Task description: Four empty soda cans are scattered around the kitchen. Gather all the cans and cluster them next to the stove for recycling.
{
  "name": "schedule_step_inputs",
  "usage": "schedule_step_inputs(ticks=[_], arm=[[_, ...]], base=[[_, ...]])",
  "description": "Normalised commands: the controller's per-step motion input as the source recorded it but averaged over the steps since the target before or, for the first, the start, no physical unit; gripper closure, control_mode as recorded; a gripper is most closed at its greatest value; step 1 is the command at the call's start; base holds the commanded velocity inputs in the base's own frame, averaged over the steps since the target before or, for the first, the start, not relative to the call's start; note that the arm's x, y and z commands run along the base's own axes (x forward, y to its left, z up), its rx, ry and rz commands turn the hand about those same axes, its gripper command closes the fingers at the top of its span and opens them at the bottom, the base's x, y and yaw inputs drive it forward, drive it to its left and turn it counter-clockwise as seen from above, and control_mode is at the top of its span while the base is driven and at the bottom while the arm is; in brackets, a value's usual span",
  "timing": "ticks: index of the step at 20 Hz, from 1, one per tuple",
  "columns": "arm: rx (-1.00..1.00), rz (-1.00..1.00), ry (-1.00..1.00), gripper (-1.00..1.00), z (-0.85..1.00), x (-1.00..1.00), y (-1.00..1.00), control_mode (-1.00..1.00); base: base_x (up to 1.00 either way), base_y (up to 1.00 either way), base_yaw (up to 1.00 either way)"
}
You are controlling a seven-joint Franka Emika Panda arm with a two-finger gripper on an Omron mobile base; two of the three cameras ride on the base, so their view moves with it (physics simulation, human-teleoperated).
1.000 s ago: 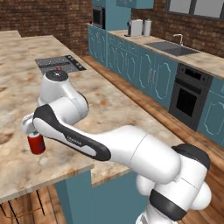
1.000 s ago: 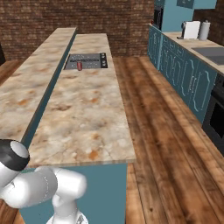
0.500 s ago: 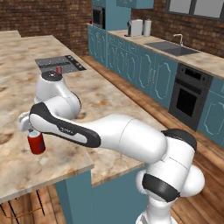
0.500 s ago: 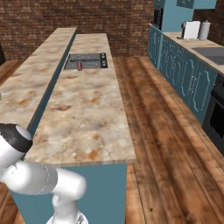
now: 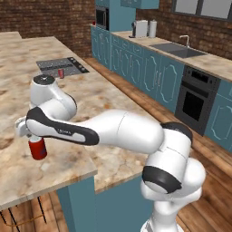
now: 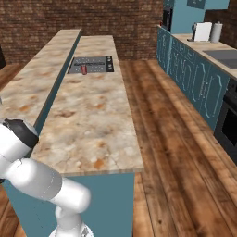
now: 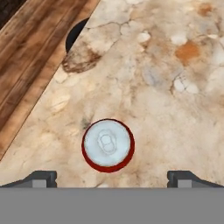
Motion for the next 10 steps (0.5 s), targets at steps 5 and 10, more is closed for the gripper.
schedule_step_inputs(ticks=[5, 10], arm=[[-0.04, 0.00, 0.00, -1.00, -0.02, 0.00, 0.08, -1.00], [0.00, 0.00, 0.00, -1.00, -0.13, 0.07, 0.00, -1.00]], base=[[0.00, 0.00, 0.00], [0.00, 0.00, 0.00]])
